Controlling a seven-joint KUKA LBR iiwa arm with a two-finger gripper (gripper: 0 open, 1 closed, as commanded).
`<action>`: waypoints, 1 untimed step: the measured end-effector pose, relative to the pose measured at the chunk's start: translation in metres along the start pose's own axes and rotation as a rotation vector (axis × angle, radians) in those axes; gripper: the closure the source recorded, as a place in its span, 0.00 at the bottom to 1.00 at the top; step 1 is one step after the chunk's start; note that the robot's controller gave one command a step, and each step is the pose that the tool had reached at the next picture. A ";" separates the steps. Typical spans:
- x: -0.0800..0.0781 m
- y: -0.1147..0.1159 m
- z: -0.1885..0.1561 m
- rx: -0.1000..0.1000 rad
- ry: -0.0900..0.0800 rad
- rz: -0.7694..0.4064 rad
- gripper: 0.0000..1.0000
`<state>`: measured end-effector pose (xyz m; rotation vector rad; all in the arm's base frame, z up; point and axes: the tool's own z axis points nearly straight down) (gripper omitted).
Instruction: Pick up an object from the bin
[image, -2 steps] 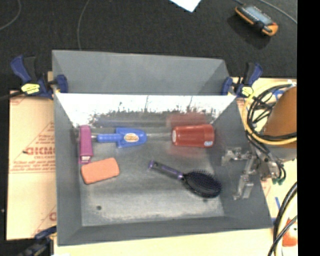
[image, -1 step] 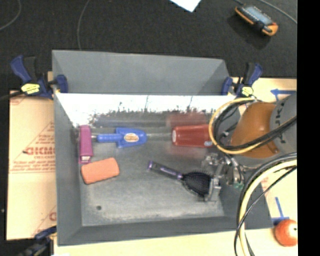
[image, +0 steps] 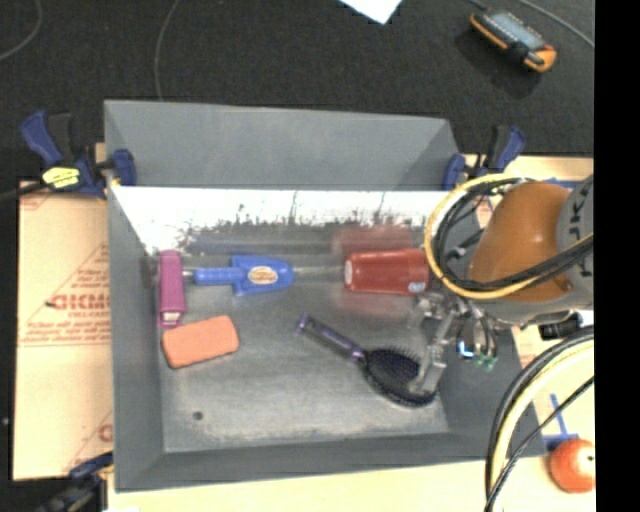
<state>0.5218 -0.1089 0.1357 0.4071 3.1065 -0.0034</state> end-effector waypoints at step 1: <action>-0.002 0.004 0.036 0.001 0.011 0.204 0.00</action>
Offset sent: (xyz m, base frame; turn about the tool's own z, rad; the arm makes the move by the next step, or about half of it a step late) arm -0.0041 0.0063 -0.0657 0.0498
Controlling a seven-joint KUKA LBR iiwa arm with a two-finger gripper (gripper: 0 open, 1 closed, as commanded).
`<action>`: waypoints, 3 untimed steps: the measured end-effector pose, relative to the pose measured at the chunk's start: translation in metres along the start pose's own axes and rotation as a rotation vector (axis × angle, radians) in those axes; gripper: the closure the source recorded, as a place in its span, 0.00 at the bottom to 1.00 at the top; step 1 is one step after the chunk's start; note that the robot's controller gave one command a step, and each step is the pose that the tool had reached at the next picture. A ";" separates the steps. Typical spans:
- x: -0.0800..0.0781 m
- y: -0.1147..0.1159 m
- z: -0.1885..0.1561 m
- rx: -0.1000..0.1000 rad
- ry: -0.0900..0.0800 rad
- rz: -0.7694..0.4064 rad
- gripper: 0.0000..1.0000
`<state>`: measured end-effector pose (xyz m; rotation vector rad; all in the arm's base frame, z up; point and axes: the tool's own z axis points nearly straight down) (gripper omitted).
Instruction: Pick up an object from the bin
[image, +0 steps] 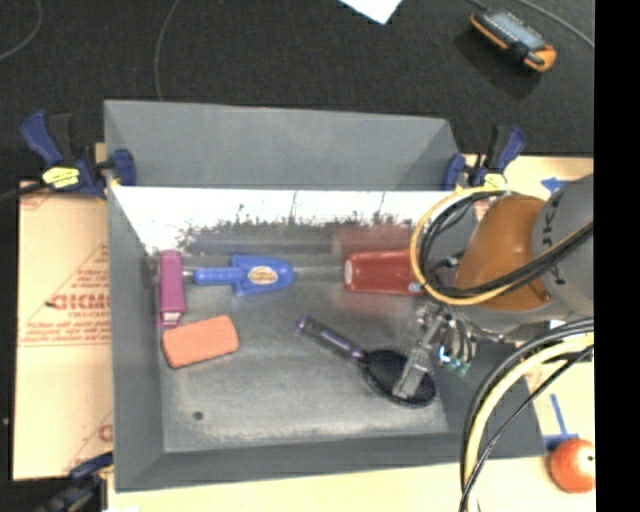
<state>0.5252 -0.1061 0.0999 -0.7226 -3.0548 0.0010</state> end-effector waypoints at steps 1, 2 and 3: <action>0.007 0.000 0.029 -0.001 -0.009 -0.154 0.00; -0.010 -0.005 0.026 -0.002 -0.004 0.133 1.00; -0.010 -0.005 0.026 -0.002 -0.004 0.133 1.00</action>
Offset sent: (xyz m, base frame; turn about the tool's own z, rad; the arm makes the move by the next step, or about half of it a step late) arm 0.0045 -0.0083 -0.0299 0.1388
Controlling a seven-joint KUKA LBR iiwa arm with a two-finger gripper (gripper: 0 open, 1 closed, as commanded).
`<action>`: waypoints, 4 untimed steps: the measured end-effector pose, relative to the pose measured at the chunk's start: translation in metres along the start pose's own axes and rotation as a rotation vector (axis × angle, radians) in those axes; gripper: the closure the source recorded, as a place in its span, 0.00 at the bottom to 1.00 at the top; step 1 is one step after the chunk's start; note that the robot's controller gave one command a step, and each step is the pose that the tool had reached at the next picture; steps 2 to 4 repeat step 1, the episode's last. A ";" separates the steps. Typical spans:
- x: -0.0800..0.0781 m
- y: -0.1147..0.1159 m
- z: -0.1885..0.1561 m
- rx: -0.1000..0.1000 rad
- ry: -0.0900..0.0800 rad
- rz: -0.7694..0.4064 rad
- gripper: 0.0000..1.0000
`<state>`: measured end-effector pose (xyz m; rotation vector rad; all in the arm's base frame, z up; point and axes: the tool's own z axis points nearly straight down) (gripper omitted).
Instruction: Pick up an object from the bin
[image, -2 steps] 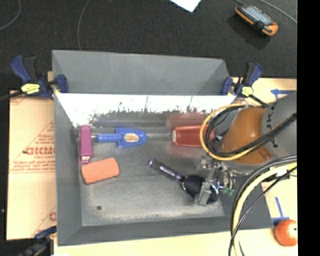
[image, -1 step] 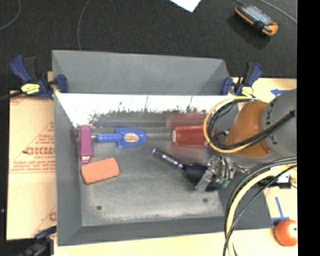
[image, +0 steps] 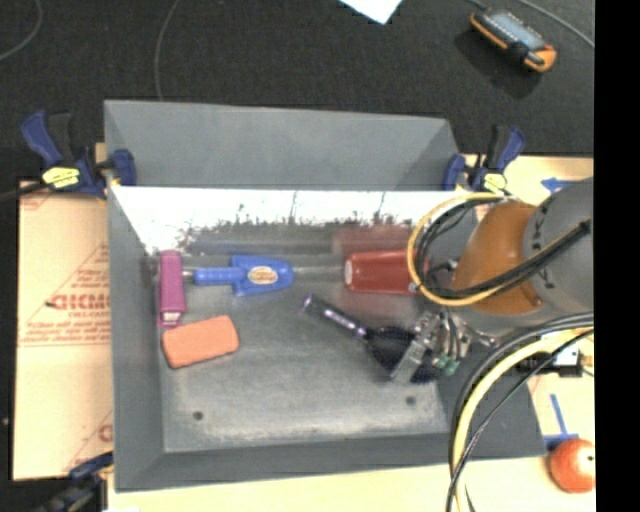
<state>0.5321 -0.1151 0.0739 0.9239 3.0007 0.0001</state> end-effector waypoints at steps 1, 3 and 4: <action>0.001 -0.001 -0.015 0.001 0.001 -0.001 1.00; 0.001 -0.001 -0.015 0.001 0.001 -0.001 1.00; 0.001 -0.001 -0.015 0.001 0.001 -0.001 1.00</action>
Offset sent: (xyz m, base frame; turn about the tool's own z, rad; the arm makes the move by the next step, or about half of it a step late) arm -0.0007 0.0001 0.1199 -0.0004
